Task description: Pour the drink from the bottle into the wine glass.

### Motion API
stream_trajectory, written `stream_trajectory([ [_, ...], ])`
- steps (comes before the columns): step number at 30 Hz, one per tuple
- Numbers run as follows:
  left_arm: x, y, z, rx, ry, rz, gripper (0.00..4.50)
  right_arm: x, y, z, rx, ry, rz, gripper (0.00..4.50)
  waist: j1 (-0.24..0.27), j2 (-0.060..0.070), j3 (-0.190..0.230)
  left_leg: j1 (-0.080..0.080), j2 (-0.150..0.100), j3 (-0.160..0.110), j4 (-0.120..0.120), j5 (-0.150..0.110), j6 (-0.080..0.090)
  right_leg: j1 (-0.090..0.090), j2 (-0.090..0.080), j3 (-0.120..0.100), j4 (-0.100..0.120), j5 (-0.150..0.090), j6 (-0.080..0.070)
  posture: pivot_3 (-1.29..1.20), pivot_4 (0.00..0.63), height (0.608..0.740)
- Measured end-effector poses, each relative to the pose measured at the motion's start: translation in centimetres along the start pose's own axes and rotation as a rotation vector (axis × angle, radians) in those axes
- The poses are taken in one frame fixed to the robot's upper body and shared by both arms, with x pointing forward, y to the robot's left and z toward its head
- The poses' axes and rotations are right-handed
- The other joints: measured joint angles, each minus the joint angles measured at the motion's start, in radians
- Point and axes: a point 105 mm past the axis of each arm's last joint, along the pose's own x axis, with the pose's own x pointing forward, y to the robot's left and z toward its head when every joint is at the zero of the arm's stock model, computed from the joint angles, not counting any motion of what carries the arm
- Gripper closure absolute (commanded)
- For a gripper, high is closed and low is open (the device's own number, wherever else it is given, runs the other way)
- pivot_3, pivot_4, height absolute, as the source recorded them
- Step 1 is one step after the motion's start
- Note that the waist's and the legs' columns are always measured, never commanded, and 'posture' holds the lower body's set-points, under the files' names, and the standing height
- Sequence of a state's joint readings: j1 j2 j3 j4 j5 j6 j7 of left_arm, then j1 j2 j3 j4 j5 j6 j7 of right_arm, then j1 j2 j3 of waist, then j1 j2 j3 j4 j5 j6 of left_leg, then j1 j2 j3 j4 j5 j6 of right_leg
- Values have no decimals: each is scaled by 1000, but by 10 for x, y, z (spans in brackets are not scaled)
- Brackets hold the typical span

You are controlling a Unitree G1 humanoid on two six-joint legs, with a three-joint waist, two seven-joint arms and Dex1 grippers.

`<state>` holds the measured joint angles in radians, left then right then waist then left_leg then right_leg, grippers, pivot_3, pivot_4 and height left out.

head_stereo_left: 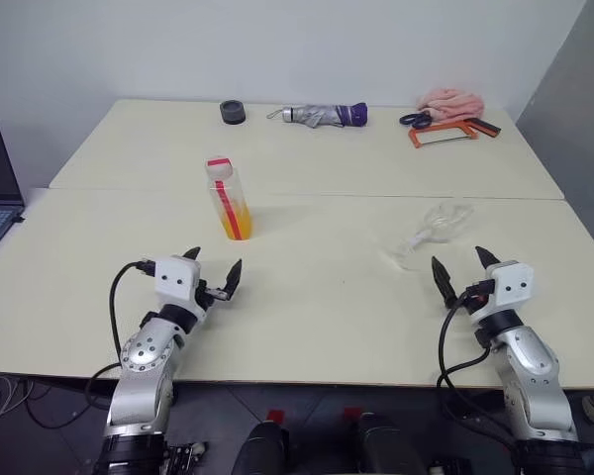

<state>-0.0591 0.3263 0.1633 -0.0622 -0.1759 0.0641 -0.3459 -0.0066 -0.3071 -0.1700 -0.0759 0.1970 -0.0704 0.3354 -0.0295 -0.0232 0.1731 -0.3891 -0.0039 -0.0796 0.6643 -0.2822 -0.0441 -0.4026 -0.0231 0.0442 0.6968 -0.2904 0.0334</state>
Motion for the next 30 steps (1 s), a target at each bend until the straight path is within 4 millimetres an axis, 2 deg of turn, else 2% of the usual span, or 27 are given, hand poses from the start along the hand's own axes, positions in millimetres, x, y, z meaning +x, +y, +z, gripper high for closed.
stream_trajectory([
  [6, 9, 0, 9, -6, -34, 30, 19, -3, 9, 8, -31, -3, 105, 0, 0, 0, 0, 0, 0, 0, 0, 0, 0, 0, 0, 0, 0, 0, 0, 0, 150, 740],
  [11, 16, 2, 14, -13, -32, 55, 19, -4, 19, 30, -7, -15, 248, 0, 0, 0, 0, 0, 0, 0, 0, 0, 0, 0, 0, 0, 0, 0, 0, 0, 150, 740],
  [18, 38, 10, 28, -24, -7, 131, 19, -10, 69, 69, 105, 48, 632, 0, 0, 0, 0, 0, -2, -1, 1, 0, 0, 1, 0, -2, -1, 0, 0, 0, 150, 740],
  [22, 47, 6, 33, -20, -7, 110, 19, -9, 86, 75, 107, 62, 713, 0, 1, -1, 0, -1, -2, -2, 1, 0, 0, 1, 0, -2, -1, 0, 0, 0, 150, 740],
  [30, 64, 2, 42, -24, -15, 75, 19, -7, 93, 81, 82, 39, 762, 0, 1, -1, 0, -1, -2, -2, 1, 0, 0, 1, 0, -2, -1, 0, 0, 0, 150, 740],
])
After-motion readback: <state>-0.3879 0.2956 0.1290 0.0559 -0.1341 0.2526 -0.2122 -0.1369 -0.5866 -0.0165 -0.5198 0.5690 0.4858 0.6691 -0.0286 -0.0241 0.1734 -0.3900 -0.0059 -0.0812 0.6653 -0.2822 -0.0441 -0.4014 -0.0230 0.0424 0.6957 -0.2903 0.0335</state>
